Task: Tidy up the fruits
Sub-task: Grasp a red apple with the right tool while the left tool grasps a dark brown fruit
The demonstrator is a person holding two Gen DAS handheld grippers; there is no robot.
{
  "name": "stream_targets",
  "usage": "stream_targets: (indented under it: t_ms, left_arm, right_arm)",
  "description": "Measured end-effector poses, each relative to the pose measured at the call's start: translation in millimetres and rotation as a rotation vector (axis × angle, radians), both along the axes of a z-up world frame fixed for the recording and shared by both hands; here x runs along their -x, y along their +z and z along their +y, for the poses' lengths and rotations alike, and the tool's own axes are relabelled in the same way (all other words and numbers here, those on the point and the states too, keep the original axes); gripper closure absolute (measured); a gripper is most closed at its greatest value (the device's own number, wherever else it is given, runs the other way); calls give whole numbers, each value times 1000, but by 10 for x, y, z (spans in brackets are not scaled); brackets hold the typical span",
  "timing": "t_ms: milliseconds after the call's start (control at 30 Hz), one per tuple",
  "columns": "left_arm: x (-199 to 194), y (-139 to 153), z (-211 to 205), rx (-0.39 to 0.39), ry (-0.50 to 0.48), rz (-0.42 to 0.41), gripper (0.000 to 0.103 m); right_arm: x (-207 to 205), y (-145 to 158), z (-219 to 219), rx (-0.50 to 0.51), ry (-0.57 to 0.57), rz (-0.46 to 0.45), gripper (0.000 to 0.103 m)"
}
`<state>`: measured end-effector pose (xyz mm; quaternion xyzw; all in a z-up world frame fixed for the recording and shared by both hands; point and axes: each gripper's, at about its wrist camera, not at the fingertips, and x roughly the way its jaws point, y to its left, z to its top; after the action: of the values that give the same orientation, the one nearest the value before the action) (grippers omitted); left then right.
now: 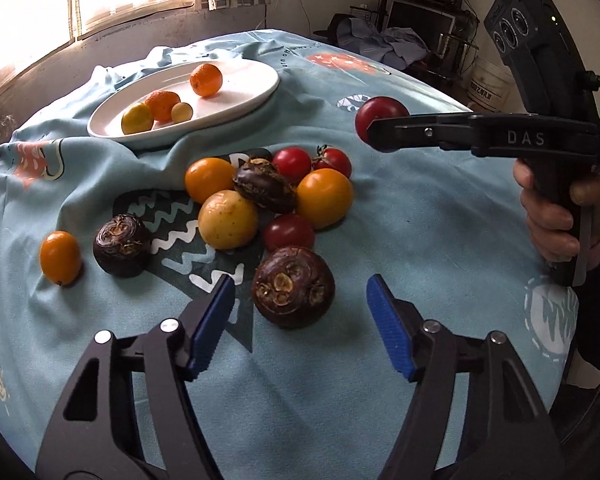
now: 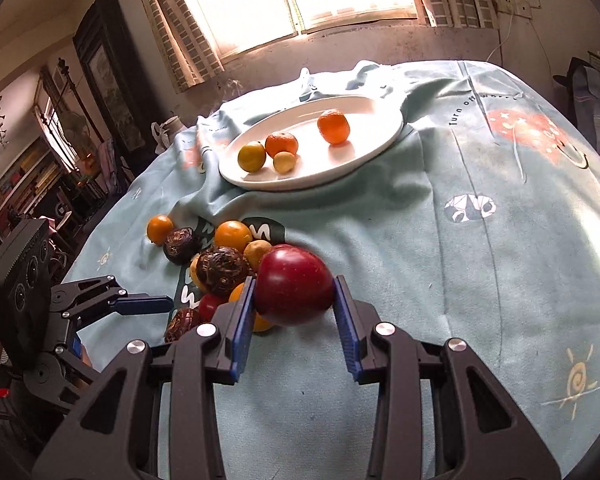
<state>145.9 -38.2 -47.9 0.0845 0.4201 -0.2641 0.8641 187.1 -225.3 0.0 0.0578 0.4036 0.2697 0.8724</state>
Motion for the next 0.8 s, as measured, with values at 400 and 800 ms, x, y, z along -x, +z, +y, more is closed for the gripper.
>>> stream_targets:
  t_ms: [400, 800]
  left_arm:
    - [-161, -92, 18, 4, 59, 64, 50]
    - [-106, -47, 1, -2, 65, 44, 59]
  right_arm:
    - [51, -9, 69, 18, 35, -5, 64]
    - [32, -32, 87, -9, 60, 14, 64]
